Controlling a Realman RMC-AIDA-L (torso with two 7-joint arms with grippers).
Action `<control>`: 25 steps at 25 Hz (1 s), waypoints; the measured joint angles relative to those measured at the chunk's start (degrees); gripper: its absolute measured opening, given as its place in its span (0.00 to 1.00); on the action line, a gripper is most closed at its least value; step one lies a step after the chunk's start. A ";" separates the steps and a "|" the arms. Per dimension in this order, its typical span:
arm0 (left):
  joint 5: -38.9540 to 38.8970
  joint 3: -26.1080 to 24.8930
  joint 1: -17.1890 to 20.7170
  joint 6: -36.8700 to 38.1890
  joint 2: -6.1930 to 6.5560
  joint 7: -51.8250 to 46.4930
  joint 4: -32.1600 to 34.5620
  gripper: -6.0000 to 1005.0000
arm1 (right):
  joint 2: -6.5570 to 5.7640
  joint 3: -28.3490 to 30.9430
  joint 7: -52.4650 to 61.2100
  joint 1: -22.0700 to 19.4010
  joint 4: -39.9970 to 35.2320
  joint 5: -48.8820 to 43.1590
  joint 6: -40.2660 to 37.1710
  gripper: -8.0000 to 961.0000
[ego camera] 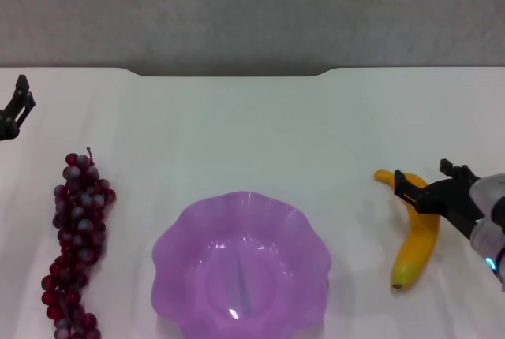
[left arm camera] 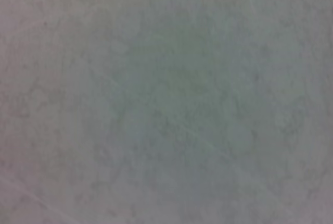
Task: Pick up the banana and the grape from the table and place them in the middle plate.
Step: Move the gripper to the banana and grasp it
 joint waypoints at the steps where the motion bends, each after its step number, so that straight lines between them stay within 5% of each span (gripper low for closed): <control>1: 0.00 0.00 -0.06 0.00 0.00 0.00 0.01 0.90 | 0.00 -0.01 0.00 0.03 0.08 -0.30 0.15 0.93; 25: 0.00 0.00 -0.02 0.50 -0.07 0.00 -0.02 0.90 | -0.14 -0.16 0.00 -0.62 0.22 -1.42 6.51 0.88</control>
